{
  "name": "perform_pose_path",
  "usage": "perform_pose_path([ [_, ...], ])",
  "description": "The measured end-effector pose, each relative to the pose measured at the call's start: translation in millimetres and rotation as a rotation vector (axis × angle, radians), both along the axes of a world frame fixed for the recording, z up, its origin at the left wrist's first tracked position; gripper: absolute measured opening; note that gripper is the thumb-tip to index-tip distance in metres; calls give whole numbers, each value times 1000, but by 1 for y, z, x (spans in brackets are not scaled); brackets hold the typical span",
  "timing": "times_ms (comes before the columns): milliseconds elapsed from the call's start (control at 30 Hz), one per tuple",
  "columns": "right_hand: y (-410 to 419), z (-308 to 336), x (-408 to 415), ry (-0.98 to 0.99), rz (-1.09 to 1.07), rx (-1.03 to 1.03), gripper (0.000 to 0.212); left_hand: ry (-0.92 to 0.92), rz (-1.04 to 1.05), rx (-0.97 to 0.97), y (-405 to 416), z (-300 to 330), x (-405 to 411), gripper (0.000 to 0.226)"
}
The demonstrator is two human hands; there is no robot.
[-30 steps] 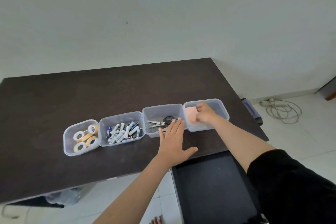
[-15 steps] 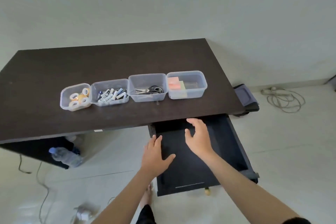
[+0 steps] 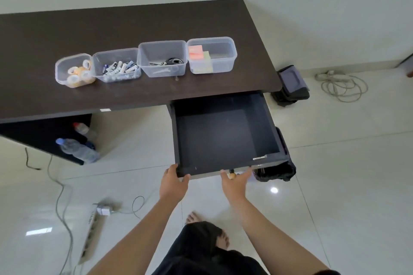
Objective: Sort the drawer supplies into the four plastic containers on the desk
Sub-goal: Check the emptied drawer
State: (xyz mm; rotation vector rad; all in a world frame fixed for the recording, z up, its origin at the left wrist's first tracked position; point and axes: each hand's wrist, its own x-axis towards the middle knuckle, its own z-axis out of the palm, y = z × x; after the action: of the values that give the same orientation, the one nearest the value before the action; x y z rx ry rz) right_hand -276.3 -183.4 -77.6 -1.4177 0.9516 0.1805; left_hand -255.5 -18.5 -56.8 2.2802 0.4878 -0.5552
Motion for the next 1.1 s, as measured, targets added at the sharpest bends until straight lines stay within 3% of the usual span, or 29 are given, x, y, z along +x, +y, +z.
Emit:
perform_pose_path([
  [167,6,2,4,-7,-63,71,97,27,19,5,6,-7,0,44],
  [533,4,20,15,1,32,-126,99,-42,40,-3,10,-6,13,32],
  [800,2,26,69,0,-7,-190,103,-69,57,-33,9,1,69,26],
  [1000,0,20,143,-29,40,-220,101,-151,168,-61,2,5,131,29],
  [1100,1,12,188,-17,38,-167,111,-214,193,-111,-2,14,174,47],
])
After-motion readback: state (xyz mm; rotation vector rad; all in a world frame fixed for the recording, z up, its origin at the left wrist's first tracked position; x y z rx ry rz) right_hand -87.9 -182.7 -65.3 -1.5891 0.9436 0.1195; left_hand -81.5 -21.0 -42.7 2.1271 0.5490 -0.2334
